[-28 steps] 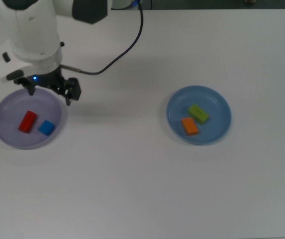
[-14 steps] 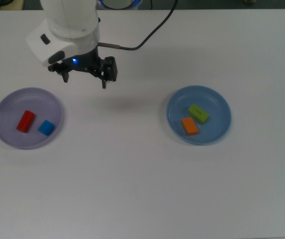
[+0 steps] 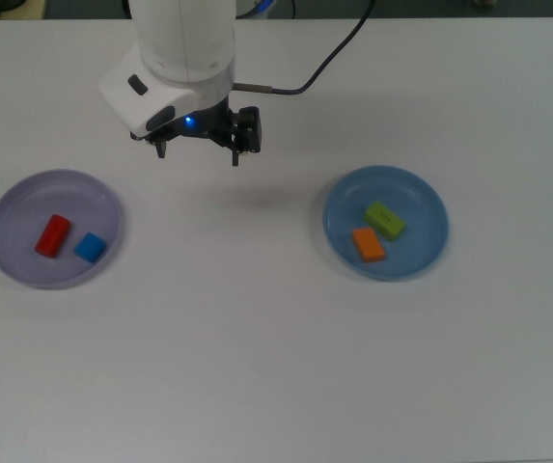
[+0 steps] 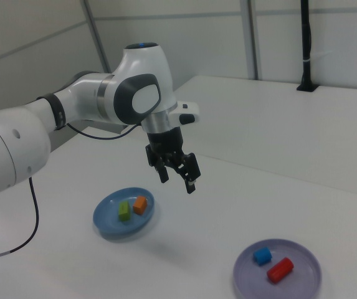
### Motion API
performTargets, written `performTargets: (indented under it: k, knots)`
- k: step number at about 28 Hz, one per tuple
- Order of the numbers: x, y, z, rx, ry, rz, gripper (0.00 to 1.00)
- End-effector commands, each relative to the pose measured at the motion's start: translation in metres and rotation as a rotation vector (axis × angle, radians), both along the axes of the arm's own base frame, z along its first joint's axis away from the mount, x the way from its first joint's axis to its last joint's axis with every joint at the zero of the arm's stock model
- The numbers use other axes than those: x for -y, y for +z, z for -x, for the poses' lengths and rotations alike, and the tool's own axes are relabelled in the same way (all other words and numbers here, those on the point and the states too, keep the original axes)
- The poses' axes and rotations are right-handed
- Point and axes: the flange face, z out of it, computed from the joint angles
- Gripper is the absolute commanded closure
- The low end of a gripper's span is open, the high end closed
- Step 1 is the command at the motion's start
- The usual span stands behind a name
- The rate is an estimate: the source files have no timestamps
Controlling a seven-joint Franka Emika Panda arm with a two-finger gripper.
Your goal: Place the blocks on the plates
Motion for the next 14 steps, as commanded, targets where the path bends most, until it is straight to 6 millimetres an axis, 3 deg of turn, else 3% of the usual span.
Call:
performTargets:
  k: [1, 6, 14]
  knots:
    - [-0.015, 0.001, 0.006, -0.023, 0.031, -0.026, 0.0]
    - [-0.031, -0.006, 0.009, -0.06, 0.056, -0.024, 0.0]
    - [-0.033, -0.007, 0.01, -0.065, 0.063, -0.024, 0.0]
